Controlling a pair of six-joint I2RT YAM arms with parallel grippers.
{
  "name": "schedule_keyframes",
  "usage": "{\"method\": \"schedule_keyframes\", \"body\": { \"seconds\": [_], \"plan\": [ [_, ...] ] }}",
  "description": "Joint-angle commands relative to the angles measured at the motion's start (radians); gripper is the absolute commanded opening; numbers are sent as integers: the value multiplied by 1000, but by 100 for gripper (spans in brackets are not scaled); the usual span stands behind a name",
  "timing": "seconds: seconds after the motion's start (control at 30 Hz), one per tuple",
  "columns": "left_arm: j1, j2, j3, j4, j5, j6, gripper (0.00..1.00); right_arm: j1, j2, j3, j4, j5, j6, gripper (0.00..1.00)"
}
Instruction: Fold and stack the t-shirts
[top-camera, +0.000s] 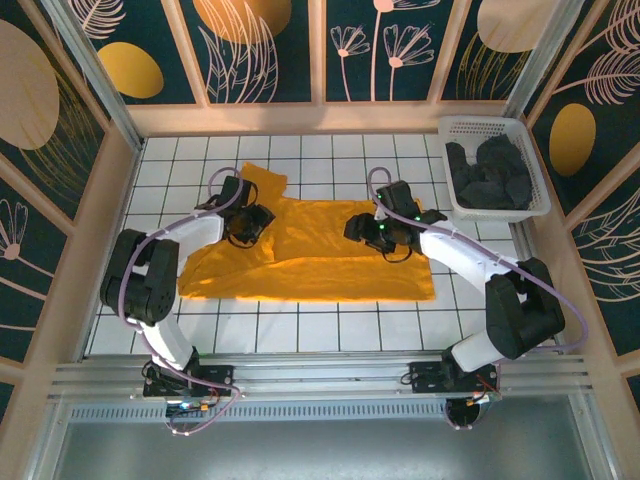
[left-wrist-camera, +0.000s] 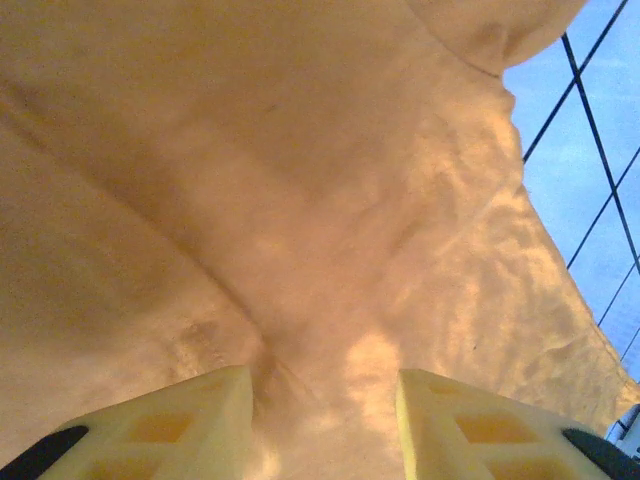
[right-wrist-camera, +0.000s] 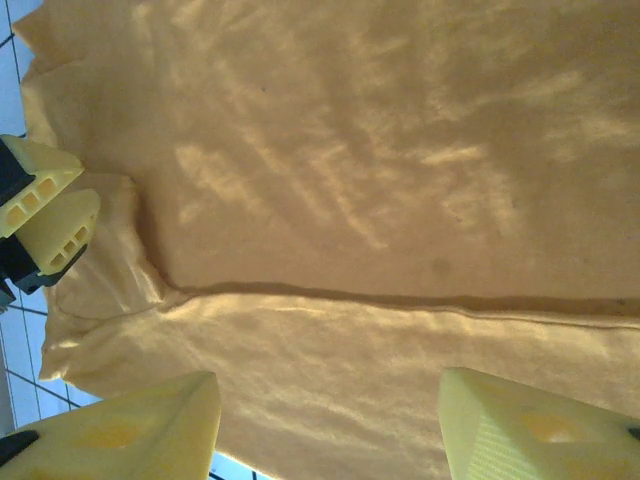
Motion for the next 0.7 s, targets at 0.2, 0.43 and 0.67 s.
{"method": "schedule_keyframes", "body": {
  "seconds": [0.2, 0.43, 0.67],
  "plan": [
    [-6, 71, 120, -9, 78, 106, 42, -37, 2, 18, -18, 23, 15, 58],
    [79, 138, 363, -192, -45, 216, 47, -80, 99, 122, -77, 147, 16, 55],
    [180, 343, 639, -248, -223, 297, 42, -105, 269, 341, -128, 218, -28, 51]
  ]
}}
